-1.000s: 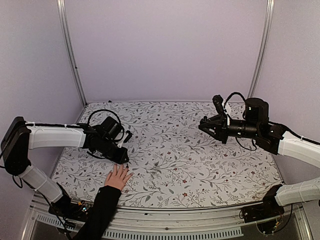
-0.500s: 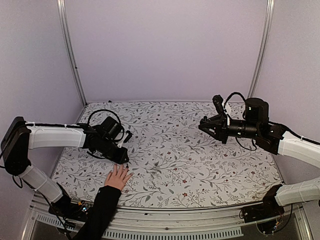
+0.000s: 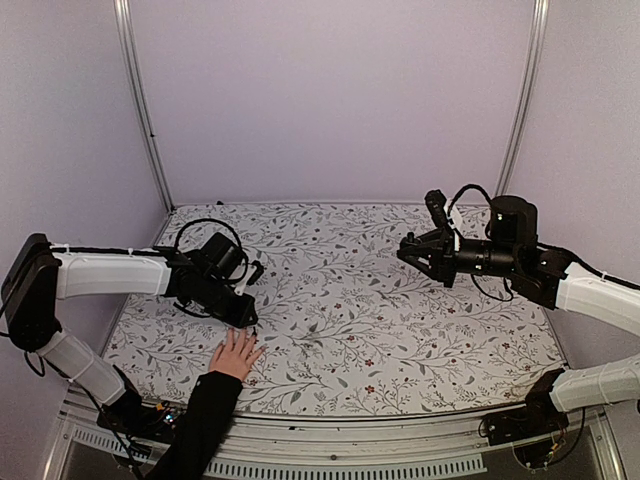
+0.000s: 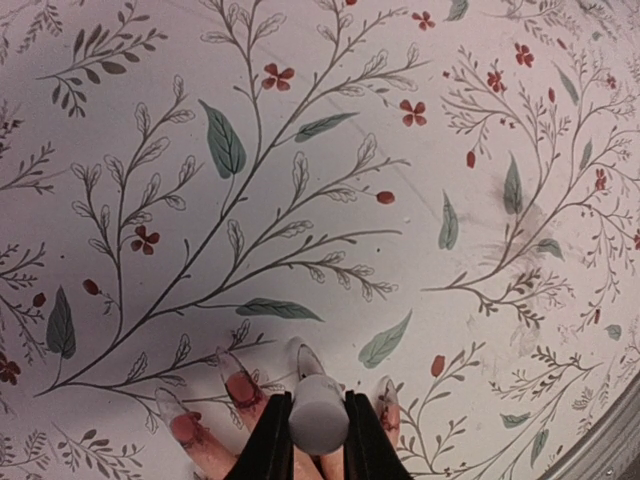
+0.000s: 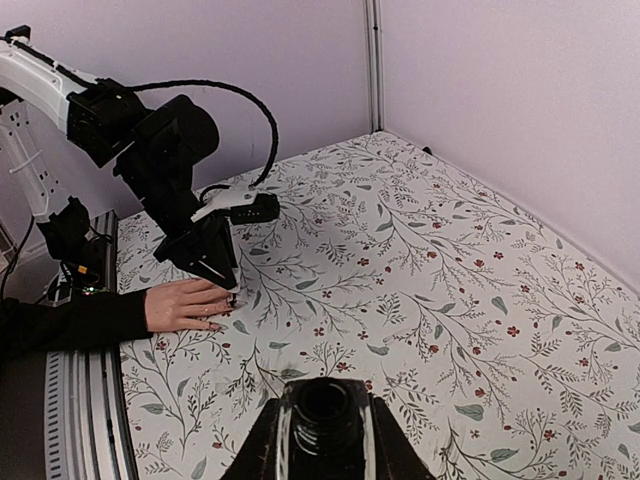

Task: Paint the nails
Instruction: Paint the nail polish on the nail.

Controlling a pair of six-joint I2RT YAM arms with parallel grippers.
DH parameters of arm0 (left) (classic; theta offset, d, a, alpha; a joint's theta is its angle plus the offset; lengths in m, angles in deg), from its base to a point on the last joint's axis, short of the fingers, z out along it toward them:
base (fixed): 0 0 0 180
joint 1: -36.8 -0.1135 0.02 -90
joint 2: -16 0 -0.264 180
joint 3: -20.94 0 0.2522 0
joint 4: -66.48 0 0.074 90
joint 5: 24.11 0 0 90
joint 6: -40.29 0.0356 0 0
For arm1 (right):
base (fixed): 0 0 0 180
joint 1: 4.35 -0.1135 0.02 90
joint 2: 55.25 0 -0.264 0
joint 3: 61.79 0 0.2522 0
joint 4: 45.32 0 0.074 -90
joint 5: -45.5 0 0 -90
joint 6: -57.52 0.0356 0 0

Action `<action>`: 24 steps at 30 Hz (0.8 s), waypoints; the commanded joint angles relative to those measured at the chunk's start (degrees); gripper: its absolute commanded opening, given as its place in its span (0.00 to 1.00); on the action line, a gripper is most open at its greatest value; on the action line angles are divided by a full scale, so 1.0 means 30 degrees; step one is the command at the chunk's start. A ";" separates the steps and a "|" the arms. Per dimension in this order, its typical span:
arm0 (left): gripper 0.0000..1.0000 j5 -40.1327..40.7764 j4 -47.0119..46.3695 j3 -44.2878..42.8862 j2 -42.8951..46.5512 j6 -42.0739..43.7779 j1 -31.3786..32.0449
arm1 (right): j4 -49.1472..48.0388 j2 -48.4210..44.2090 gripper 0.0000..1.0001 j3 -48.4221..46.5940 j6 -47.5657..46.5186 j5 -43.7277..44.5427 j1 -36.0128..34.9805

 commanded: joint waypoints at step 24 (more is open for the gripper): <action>0.00 -0.0114 0.0131 0.0254 0.0328 0.0092 -0.0085 | -0.0322 -0.0098 0.00 -0.0307 -0.0100 0.0255 0.0057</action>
